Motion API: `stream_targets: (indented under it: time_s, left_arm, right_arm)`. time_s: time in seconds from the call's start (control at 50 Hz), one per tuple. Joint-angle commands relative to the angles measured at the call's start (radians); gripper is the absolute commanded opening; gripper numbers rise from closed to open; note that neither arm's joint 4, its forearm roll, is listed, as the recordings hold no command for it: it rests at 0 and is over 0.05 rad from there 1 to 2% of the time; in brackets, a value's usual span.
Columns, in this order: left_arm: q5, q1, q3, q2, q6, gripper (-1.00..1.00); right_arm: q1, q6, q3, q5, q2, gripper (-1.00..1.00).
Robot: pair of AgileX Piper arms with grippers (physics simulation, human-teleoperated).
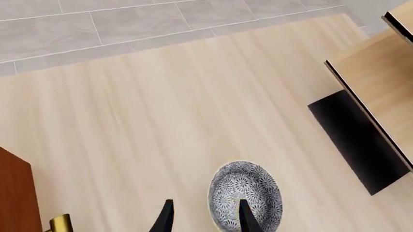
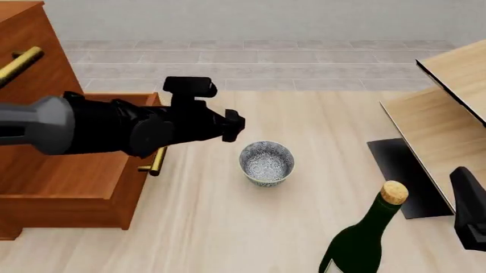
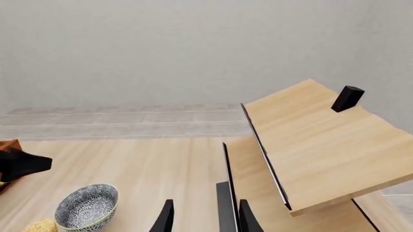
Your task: Put the bowl on top of the cabinet.
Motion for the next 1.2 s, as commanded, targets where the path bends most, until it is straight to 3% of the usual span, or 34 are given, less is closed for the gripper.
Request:
stream_targets:
  time_s: [0.02, 0.5, 1.2]
  left_arm:
    - [-0.025, -0.014, -0.016, 0.065, -0.016, 1.0]
    - [-0.087, -0.031, 0.001, 0.155, -0.058, 1.0]
    - [-0.142, -0.039, 0.008, 0.246, -0.058, 1.0]
  right_arm:
    - [0.002, 0.002, -0.001, 0.0, 0.0, 1.0]
    - [-0.001, 0.006, -0.003, -0.005, -0.001, 1.0]
    - [-0.002, 0.011, 0.0, -0.012, -0.001, 1.0]
